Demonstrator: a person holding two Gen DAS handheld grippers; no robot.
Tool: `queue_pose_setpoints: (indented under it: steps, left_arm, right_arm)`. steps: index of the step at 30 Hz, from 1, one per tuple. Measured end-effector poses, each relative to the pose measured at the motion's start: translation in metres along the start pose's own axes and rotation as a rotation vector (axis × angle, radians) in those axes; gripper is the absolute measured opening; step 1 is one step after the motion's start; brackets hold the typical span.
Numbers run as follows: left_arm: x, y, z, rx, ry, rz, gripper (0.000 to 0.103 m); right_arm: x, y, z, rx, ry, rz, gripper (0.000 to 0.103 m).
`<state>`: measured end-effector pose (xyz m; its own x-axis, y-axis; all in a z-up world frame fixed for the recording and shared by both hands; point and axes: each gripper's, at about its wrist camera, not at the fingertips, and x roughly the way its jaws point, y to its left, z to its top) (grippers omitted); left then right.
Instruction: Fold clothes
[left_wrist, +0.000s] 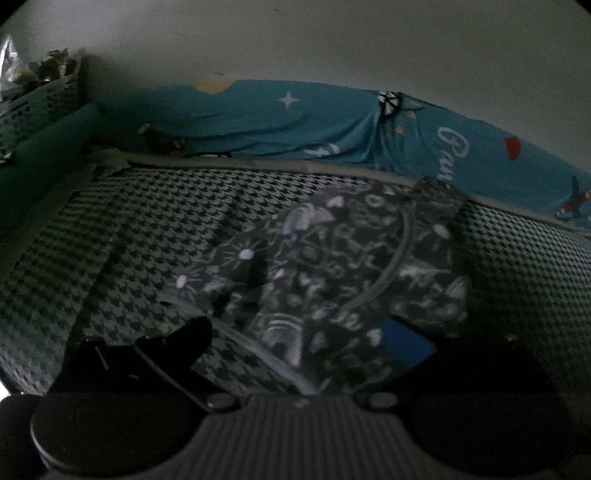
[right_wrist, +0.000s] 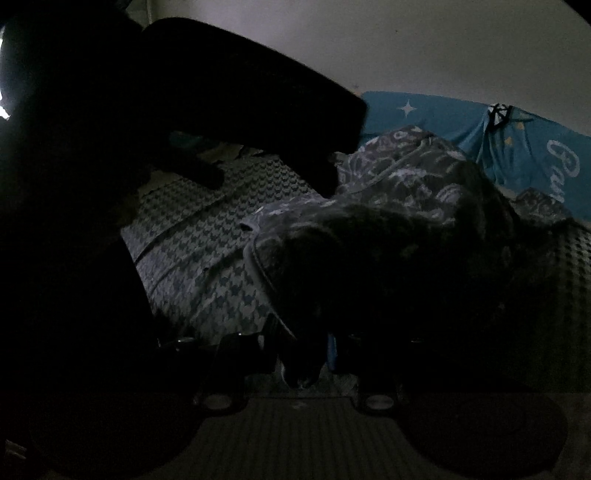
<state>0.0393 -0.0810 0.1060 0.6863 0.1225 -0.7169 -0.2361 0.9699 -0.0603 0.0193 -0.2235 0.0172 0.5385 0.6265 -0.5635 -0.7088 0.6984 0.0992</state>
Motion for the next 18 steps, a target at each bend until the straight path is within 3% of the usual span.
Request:
queue_pose_setpoints:
  steps: [2,10,18]
  left_arm:
    - [0.001,-0.004,-0.002,0.009,0.003,-0.017,0.103]
    - [0.006,-0.021,-0.002,0.059,0.003,-0.079,0.103]
    - [0.031,-0.017,-0.013,0.052,0.059,-0.038,0.103]
  right_arm:
    - [0.000,-0.003,-0.001,0.024,0.016,0.003,0.033]
    - [-0.016,-0.005,-0.009,0.048,0.035,-0.001,0.036]
    - [-0.032,-0.025,-0.014,0.122,0.021,-0.134,0.038]
